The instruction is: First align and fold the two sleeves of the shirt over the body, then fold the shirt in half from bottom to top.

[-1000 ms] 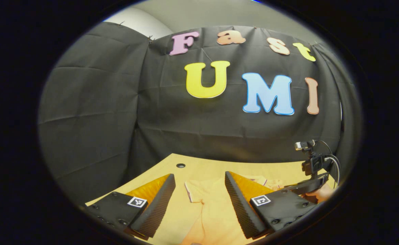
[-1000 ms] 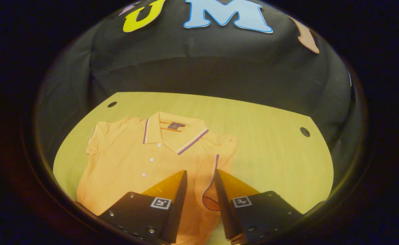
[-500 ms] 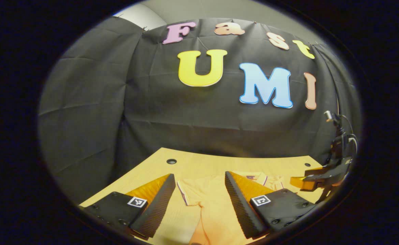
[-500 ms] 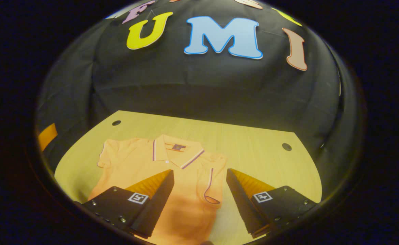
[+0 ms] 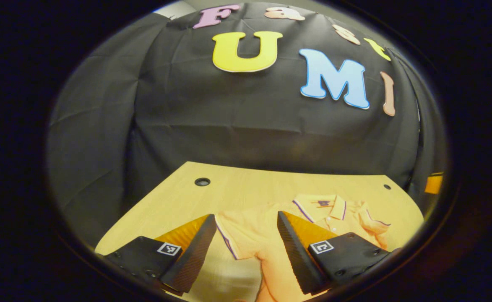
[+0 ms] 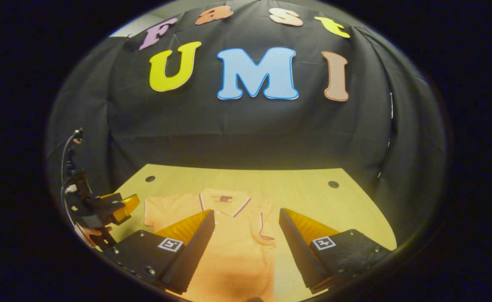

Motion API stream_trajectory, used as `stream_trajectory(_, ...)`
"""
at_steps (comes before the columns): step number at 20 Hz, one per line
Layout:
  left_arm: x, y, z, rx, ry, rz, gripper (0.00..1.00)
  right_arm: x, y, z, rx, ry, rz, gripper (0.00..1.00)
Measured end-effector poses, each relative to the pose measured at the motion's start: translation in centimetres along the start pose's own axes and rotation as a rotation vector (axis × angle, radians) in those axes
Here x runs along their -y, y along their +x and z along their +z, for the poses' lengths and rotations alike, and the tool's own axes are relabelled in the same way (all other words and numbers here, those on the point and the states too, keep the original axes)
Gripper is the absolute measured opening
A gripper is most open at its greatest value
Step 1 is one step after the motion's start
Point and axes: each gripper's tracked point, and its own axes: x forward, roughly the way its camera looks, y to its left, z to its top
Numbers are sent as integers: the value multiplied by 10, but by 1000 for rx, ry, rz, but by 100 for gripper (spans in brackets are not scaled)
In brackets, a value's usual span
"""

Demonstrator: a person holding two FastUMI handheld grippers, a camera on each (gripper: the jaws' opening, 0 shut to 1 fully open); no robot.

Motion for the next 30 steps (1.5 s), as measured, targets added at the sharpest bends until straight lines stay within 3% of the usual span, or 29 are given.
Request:
stream_trajectory(5,-14,52,-32,-66,7,19,95,5,-40,6,18,-49,-54,96)
stream_trajectory(10,-26,89,-61,-145,-42,61,95,14,-63,-4,-4,-13,-76,96)
stream_trajectory(17,-29,113,-88,-227,-45,97,96,55,-100,-7,2,-5,-162,95)
stream_trajectory(22,-21,114,-91,-263,19,106,96,66,-97,-12,-10,30,-161,95)
stream_trajectory(26,-16,115,-92,-272,20,103,54,66,-93,-17,-17,44,-148,95)
stream_trajectory(27,-16,115,-91,-275,26,100,29,67,-94,-18,-21,46,-144,95)
stream_trajectory(29,-12,115,-94,-290,63,91,13,69,-95,-22,-28,47,-144,95)
stream_trajectory(30,-10,114,-91,-293,69,88,12,71,-94,-25,-33,47,-146,95)
